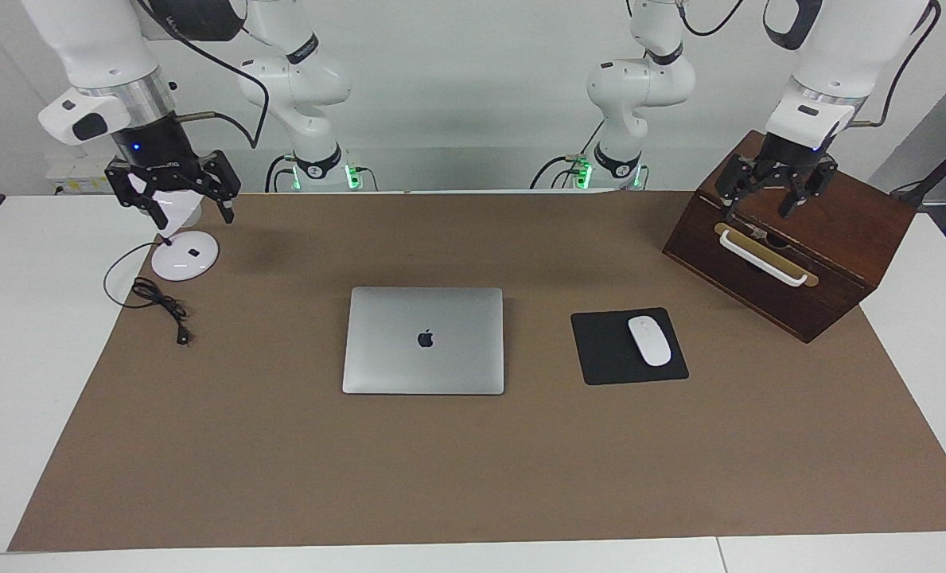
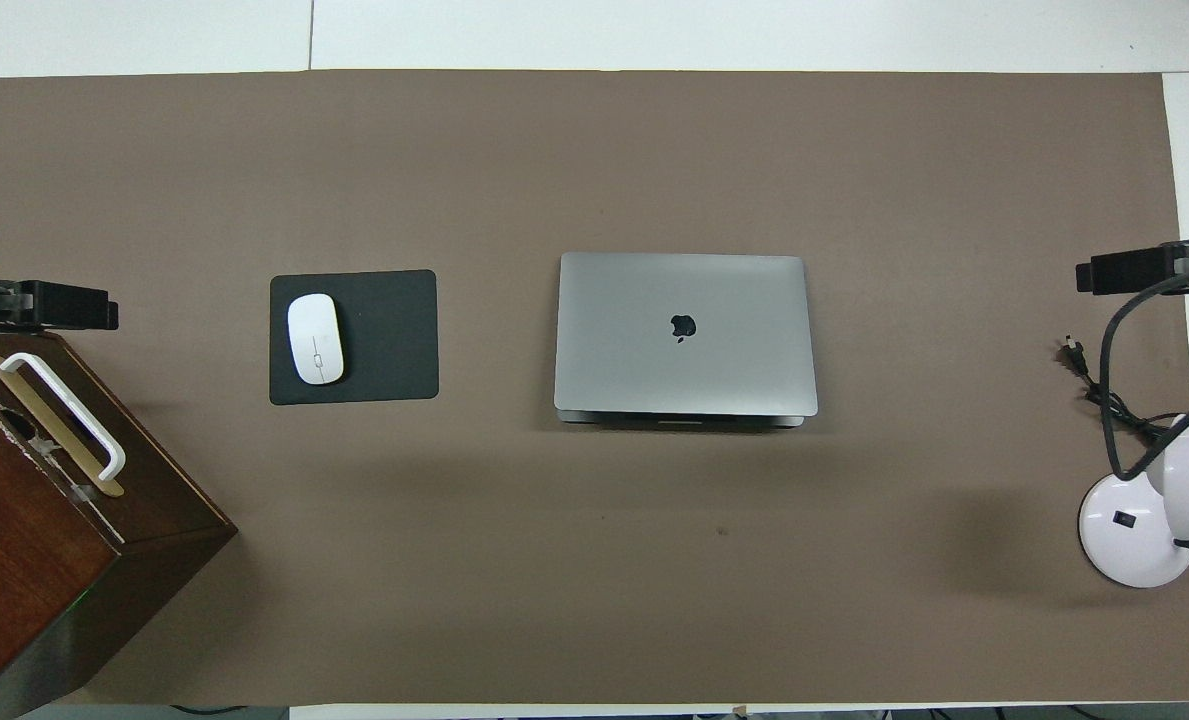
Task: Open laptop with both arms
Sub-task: 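Move the right gripper toward the laptop's near corner while the left gripper advances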
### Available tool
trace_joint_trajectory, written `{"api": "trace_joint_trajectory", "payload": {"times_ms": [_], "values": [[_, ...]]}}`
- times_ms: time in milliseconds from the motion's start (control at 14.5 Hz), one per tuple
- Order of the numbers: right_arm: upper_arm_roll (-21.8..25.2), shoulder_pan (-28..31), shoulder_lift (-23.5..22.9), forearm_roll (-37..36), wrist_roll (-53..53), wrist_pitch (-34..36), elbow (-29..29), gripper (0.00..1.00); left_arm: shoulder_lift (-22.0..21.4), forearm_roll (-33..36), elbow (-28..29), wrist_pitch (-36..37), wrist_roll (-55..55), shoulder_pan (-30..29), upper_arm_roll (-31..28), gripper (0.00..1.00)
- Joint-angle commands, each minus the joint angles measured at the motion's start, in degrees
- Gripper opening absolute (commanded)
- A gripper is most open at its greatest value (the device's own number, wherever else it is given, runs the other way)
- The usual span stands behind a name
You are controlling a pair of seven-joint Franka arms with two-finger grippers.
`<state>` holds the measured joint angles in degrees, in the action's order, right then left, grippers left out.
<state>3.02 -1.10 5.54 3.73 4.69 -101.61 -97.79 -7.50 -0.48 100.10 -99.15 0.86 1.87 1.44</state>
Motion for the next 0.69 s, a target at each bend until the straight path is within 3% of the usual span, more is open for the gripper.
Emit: {"api": "trace_joint_trajectory", "payload": {"times_ms": [0, 551, 620], "values": [[-0.30, 0.66, 0.53, 4.87, -3.52, -3.58, -3.10, 1.00, -0.32, -0.32, -0.60, 1.16, 0.01, -0.29, 0.06, 1.00], [-0.82, -1.53, 2.63, 24.38, -21.20, -13.85, -14.25, 1.00, -0.67, -0.23, -0.16, 1.42, -1.21, 0.33, 0.23, 1.00], [-0.82, -2.32, 3.42, 26.75, -21.64, -16.84, -16.71, 1.00, -0.76, -0.23, 0.01, 1.33, -1.30, 0.24, 0.23, 0.85]]}}
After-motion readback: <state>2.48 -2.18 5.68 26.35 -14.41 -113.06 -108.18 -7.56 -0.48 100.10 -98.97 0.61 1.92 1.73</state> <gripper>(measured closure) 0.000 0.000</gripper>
